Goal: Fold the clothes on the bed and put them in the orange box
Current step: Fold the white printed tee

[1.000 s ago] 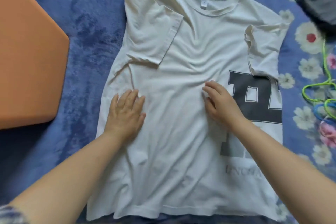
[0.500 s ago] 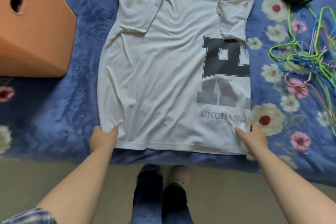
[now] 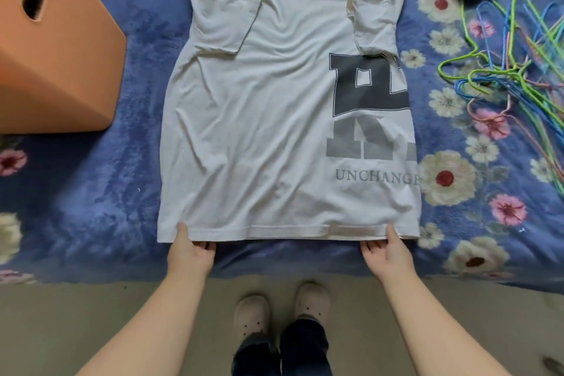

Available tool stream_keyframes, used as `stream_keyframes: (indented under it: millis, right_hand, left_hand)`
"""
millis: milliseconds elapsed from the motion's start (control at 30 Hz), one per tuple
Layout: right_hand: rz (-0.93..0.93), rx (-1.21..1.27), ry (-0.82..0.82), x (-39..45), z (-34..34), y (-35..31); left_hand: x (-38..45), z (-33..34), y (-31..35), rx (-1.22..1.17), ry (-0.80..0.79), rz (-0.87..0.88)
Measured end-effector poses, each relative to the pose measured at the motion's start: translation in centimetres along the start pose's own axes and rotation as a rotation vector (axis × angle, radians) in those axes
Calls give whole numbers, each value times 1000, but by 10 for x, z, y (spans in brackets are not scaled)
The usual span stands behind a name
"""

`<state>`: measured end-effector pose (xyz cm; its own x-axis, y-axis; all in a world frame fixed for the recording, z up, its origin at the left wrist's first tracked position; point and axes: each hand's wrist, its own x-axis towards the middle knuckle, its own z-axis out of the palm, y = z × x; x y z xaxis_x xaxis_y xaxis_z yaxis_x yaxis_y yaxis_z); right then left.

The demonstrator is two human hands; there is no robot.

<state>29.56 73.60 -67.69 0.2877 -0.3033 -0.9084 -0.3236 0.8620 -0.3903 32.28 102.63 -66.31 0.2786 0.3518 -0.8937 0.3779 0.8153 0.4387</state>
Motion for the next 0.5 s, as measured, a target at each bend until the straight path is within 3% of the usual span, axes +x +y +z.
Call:
stream_keyframes:
  millis: [200,300,500]
  right_hand:
    - [-279,-52,228,-30,21,-21]
    - [-398,-184,342,-50,25,-26]
    - [-497,-149,253,-96,52,-63]
  left_hand:
    - [-34,8,22,88,206,141]
    - [-56,16,25,457,294,394]
    - [-112,52,65,788,175,656]
